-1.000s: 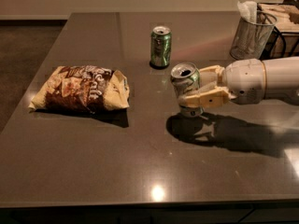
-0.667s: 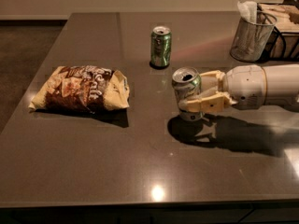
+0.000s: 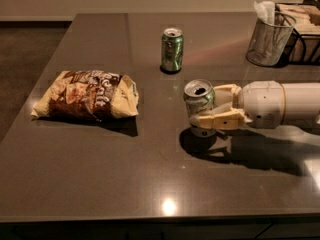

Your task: Place 7up can upright

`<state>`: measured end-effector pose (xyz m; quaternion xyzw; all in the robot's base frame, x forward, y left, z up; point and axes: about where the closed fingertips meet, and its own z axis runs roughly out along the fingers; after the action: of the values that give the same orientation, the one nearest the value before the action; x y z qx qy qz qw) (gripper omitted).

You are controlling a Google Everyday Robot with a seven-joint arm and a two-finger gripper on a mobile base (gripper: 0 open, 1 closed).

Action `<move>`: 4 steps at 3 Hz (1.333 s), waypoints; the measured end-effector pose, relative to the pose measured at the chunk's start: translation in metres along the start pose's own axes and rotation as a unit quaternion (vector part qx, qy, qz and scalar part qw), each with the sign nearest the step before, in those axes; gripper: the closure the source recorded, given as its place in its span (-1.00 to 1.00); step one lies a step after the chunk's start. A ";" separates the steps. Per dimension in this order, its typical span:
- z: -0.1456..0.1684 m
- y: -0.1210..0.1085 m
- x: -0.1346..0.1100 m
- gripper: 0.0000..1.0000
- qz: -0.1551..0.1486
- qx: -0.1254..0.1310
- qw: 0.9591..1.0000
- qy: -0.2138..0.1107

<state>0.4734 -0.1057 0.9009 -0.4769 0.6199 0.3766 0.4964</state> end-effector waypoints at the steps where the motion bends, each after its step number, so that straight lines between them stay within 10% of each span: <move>1: 0.000 0.001 0.003 0.66 0.001 0.026 1.000 -0.007; 4: -0.006 -0.008 0.009 -0.72 0.011 0.057 0.997 -0.042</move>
Offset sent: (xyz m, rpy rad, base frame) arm 0.0039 -0.0120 -0.0086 0.0789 -0.0194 -0.1305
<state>0.4792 -0.1152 0.8932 -0.4250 0.6242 0.3659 0.5440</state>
